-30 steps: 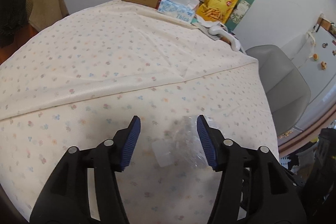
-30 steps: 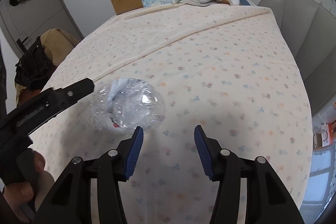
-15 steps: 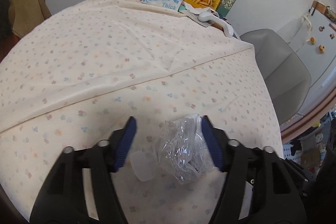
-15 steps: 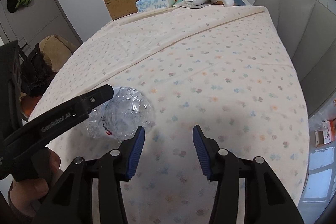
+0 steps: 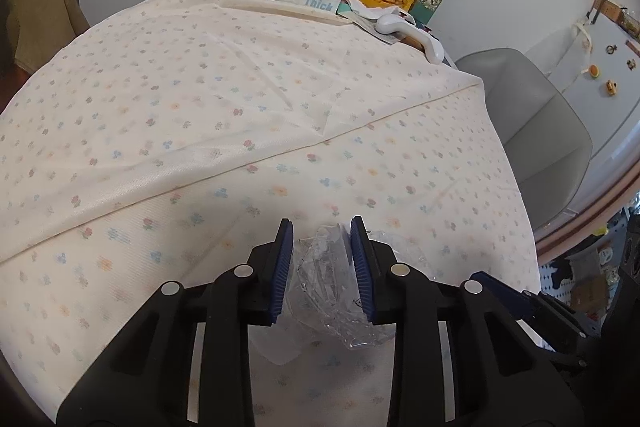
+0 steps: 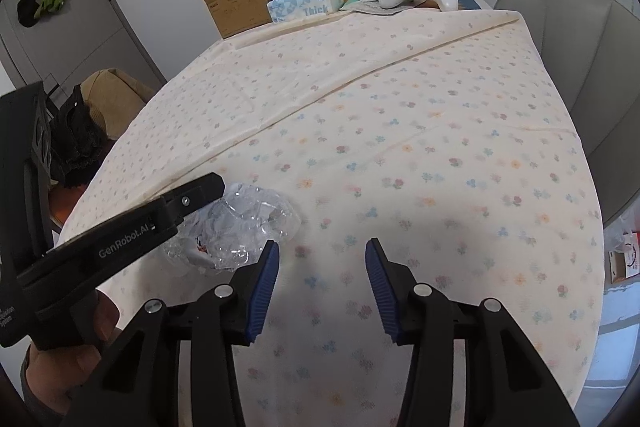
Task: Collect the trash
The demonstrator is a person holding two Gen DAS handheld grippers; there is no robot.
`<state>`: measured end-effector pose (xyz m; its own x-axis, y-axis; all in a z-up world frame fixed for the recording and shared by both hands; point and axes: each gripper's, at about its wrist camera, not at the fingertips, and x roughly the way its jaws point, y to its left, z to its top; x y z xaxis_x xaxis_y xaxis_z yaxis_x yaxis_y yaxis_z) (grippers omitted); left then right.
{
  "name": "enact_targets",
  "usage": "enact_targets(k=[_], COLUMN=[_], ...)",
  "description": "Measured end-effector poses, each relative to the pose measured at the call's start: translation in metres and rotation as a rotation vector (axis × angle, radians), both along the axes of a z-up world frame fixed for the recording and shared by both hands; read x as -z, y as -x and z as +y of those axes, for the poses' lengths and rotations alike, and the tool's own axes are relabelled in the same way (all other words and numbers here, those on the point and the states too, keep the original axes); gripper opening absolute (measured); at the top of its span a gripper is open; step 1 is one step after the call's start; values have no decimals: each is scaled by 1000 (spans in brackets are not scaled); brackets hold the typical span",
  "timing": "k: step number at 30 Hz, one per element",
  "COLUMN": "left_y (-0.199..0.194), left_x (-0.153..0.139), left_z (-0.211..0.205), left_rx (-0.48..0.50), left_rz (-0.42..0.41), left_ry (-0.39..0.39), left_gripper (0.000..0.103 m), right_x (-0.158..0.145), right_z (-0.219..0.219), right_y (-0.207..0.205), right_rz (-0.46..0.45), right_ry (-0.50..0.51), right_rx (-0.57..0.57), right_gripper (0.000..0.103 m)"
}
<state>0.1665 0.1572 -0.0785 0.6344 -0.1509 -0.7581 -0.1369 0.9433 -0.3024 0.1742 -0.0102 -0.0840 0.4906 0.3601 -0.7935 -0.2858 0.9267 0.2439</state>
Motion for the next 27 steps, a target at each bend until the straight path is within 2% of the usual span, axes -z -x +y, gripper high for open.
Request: enact_targets(k=[18, 27], left_y=[5, 3], left_x=[-2, -8], left_z=[1, -13], left_rx=[-11, 23], left_rz=[1, -16], left_ry=[2, 23], left_gripper=[30, 30], right_x=[6, 0], right_z=[6, -11], right_y=[4, 5], right_rz=[13, 0], right_ry=[22, 21], right_rx=[-25, 11], right_gripper=[44, 44])
